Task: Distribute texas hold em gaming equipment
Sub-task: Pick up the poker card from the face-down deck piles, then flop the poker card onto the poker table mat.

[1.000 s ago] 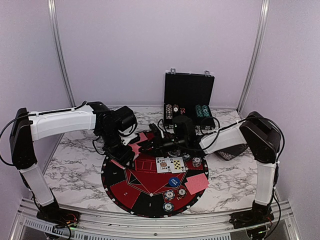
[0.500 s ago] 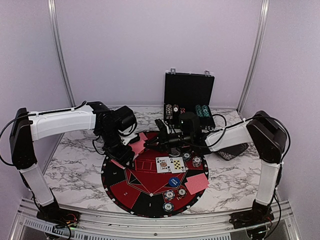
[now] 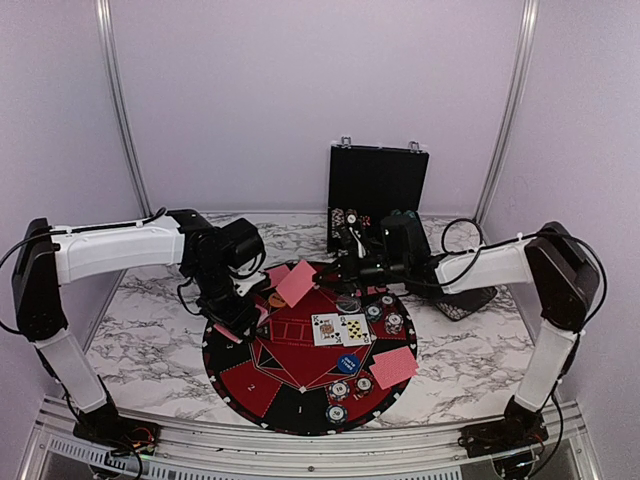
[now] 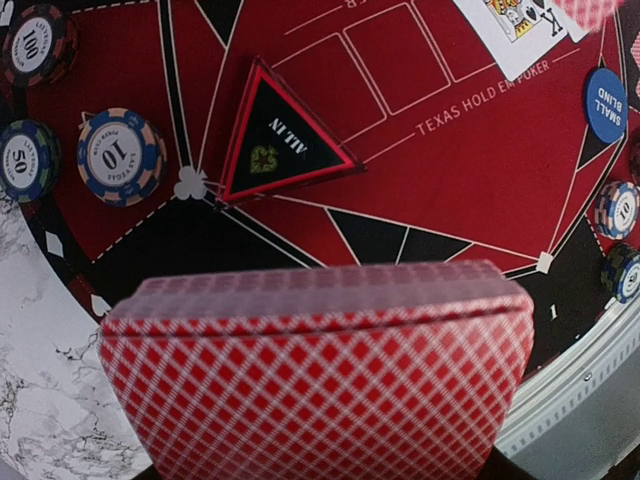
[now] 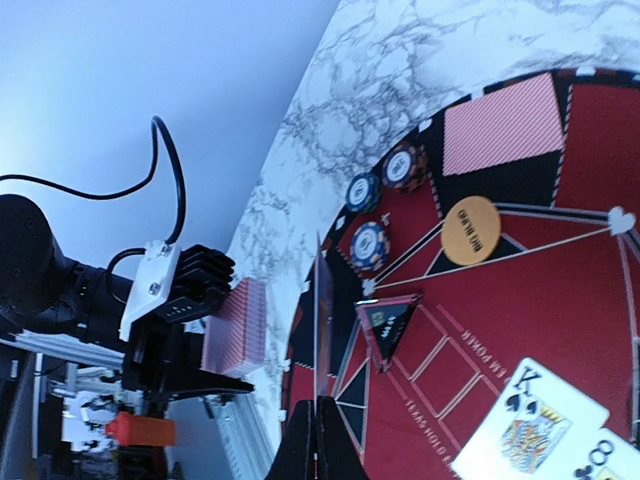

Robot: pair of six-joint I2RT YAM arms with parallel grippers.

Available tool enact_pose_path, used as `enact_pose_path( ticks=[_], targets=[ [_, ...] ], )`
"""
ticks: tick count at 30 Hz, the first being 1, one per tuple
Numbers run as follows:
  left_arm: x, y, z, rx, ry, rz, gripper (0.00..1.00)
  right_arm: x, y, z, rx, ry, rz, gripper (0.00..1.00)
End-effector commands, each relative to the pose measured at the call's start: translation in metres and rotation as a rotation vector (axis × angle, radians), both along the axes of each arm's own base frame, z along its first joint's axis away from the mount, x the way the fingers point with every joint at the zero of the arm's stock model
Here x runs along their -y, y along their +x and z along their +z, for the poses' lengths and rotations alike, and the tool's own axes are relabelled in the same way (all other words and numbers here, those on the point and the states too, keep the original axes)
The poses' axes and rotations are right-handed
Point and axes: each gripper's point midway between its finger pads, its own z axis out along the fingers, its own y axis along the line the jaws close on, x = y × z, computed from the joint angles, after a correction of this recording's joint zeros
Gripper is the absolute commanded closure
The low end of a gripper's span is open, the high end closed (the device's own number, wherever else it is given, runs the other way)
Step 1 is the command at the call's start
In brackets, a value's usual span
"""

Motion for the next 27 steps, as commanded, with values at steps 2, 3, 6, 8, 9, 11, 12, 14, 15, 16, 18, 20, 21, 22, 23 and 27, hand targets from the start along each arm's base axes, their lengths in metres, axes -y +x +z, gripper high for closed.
enact_pose_path(
  ticks=[2,3,6,8,9,11,12,14,15,16,18,20,21,22,23,27],
  targets=[
    [-0.013,0.007,0.009,0.026,-0.041,0.062,0.51,0.020,0.033,0.000,0.319,-0.276,-0.097,1.00],
    [-0.015,0.008,0.008,0.024,-0.044,0.071,0.51,0.021,0.036,-0.002,0.371,-0.332,-0.105,1.00],
    [-0.020,0.010,0.008,0.025,-0.046,0.087,0.51,0.018,0.039,-0.007,0.511,-0.478,-0.104,1.00],
    [-0.023,0.011,0.007,0.026,-0.045,0.095,0.51,0.011,0.037,-0.009,0.615,-0.562,-0.094,1.00],
    [-0.023,0.012,0.007,0.026,-0.046,0.096,0.51,0.008,0.037,-0.010,0.658,-0.604,-0.102,1.00],
    [-0.024,0.013,0.008,0.029,-0.049,0.101,0.51,0.004,0.037,-0.009,0.739,-0.670,-0.099,1.00],
    [-0.025,0.013,0.008,0.029,-0.049,0.102,0.51,0.003,0.036,-0.007,0.777,-0.694,-0.106,1.00],
    [-0.025,0.013,0.008,0.030,-0.050,0.101,0.51,-0.002,0.031,-0.006,0.863,-0.737,-0.089,1.00],
    [-0.026,0.013,0.008,0.029,-0.049,0.101,0.51,-0.003,0.030,-0.007,0.903,-0.774,-0.086,1.00],
    [-0.026,0.013,0.008,0.028,-0.050,0.100,0.51,-0.005,0.027,-0.010,0.940,-0.808,-0.074,1.00],
    [-0.027,0.013,0.007,0.028,-0.049,0.096,0.51,-0.009,0.022,-0.015,0.999,-0.859,-0.049,1.00],
    [-0.026,0.013,0.008,0.028,-0.053,0.096,0.51,-0.013,0.017,-0.018,1.045,-0.889,-0.024,1.00],
    [-0.027,0.013,0.007,0.026,-0.053,0.096,0.51,-0.015,0.014,-0.020,1.064,-0.897,-0.010,1.00],
    [-0.026,0.013,0.007,0.025,-0.053,0.095,0.51,-0.017,0.012,-0.021,1.081,-0.902,0.000,1.00],
    [-0.026,0.013,0.007,0.023,-0.054,0.093,0.51,-0.018,0.008,-0.023,1.095,-0.907,0.018,1.00],
    [-0.026,0.014,0.009,0.026,-0.059,0.092,0.51,-0.026,0.000,-0.037,1.128,-0.934,0.077,1.00]
  ],
)
